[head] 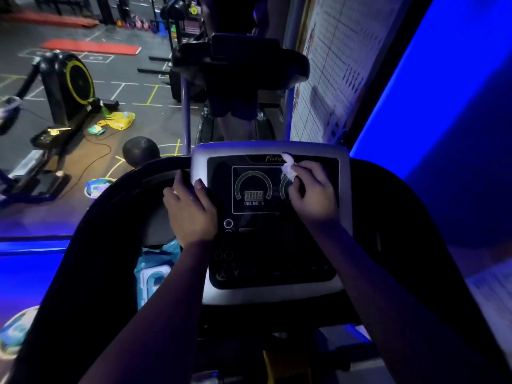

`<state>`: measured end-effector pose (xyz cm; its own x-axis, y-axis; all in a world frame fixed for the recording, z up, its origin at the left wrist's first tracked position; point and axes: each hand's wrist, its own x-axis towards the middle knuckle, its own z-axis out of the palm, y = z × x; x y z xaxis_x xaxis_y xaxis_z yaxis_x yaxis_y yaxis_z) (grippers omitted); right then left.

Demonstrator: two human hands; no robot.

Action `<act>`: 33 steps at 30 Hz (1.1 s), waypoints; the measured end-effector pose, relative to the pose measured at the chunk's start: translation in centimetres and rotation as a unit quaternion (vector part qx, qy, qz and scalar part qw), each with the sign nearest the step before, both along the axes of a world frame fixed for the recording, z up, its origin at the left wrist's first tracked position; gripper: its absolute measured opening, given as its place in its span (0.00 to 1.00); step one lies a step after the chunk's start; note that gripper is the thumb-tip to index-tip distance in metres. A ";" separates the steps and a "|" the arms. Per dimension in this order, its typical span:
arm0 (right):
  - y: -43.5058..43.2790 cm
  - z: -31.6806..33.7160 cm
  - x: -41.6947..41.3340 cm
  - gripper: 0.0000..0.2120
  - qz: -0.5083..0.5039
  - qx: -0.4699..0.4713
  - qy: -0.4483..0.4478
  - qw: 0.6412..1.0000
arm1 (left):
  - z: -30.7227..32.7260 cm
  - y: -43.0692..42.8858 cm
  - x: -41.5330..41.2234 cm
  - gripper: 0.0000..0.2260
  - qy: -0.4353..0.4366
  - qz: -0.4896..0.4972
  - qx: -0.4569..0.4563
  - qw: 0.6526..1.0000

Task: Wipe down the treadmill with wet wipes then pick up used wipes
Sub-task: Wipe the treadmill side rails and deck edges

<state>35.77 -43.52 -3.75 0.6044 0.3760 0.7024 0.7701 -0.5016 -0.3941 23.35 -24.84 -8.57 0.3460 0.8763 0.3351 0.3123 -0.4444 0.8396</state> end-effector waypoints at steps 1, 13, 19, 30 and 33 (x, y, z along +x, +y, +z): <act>0.1 -0.3 -0.4 0.12 0.004 0.007 -0.001 1.000 | 0.0 0.0 0.0 0.23 0.000 0.000 0.001 1.000; 1.4 -2.6 -3.0 0.04 0.015 0.023 -0.017 0.999 | 0.2 -0.2 -0.1 0.23 -0.003 0.000 0.005 1.000; -2.6 -1.2 -3.9 0.01 0.002 0.139 0.016 0.990 | 0.1 0.0 -0.1 0.23 -0.004 -0.003 0.007 1.000; 0.1 -2.8 -3.9 0.10 0.095 0.036 0.020 0.995 | -0.4 0.4 0.2 0.23 -0.003 0.000 0.018 1.000; -1.3 -3.1 -4.6 0.10 0.146 -0.006 0.053 0.988 | -0.3 0.4 0.2 0.24 -0.007 -0.002 0.015 1.000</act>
<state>31.20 -44.81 -6.81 0.5381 0.5532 0.6359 0.8378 -0.2686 -0.4753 23.54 -24.42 -8.91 0.3445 0.8643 0.3665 0.2986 -0.4710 0.8300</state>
